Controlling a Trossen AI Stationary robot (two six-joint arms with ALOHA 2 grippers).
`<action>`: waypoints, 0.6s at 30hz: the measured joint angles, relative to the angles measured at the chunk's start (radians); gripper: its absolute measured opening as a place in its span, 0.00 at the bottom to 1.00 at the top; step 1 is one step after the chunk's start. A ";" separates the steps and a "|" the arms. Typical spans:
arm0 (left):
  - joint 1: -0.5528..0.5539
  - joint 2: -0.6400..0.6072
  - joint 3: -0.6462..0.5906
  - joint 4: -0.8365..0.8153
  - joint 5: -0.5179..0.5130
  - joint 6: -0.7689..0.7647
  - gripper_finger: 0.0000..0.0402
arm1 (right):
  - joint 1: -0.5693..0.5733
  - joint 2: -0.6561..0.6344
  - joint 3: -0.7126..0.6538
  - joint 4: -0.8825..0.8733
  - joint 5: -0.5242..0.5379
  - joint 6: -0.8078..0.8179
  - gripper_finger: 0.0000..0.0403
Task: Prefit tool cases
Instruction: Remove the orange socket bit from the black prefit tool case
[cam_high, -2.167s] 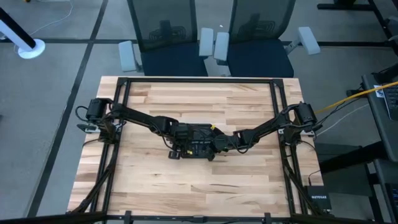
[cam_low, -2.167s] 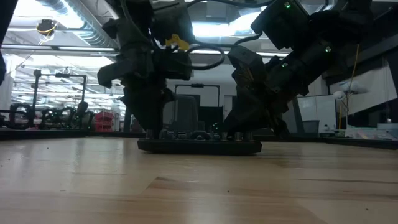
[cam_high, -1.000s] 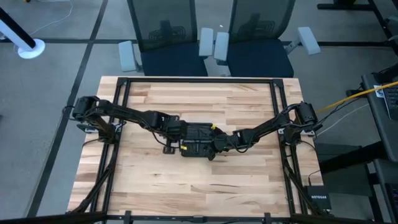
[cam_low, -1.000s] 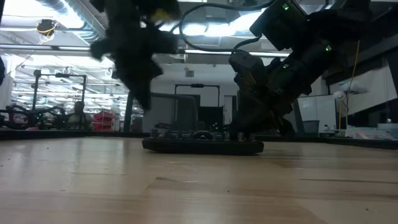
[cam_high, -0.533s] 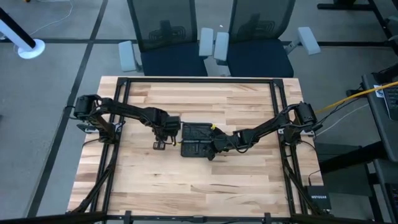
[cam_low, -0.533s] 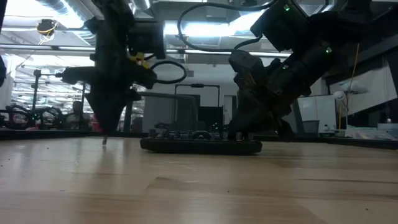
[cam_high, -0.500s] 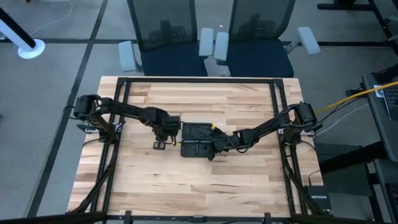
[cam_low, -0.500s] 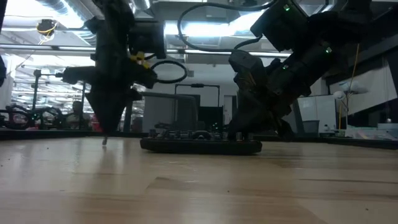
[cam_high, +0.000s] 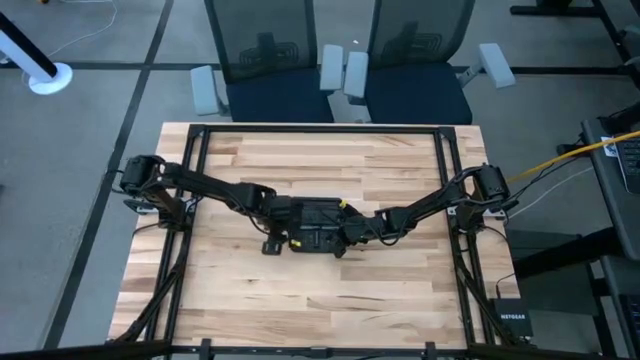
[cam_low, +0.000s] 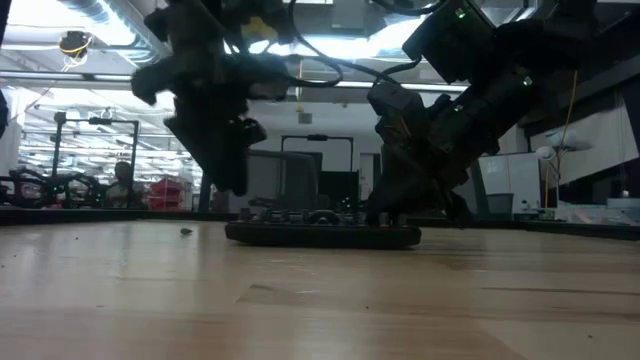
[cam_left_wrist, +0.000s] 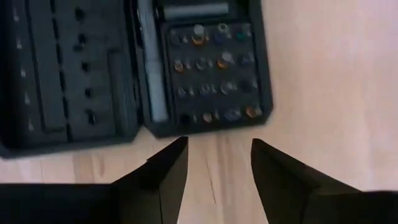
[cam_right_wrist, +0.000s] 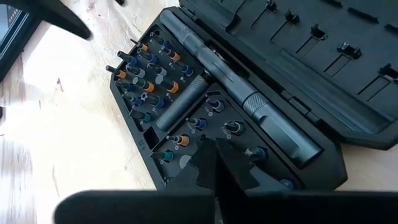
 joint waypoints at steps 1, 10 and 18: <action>-0.002 0.011 0.000 0.012 -0.021 -0.001 0.41 | 0.000 0.000 0.000 0.003 -0.002 -0.001 0.00; 0.005 0.045 0.000 0.042 -0.051 -0.011 0.36 | 0.000 0.000 0.000 0.005 -0.006 -0.005 0.00; -0.032 0.043 0.003 0.049 -0.034 -0.003 0.16 | 0.000 0.000 0.000 0.006 -0.005 -0.005 0.00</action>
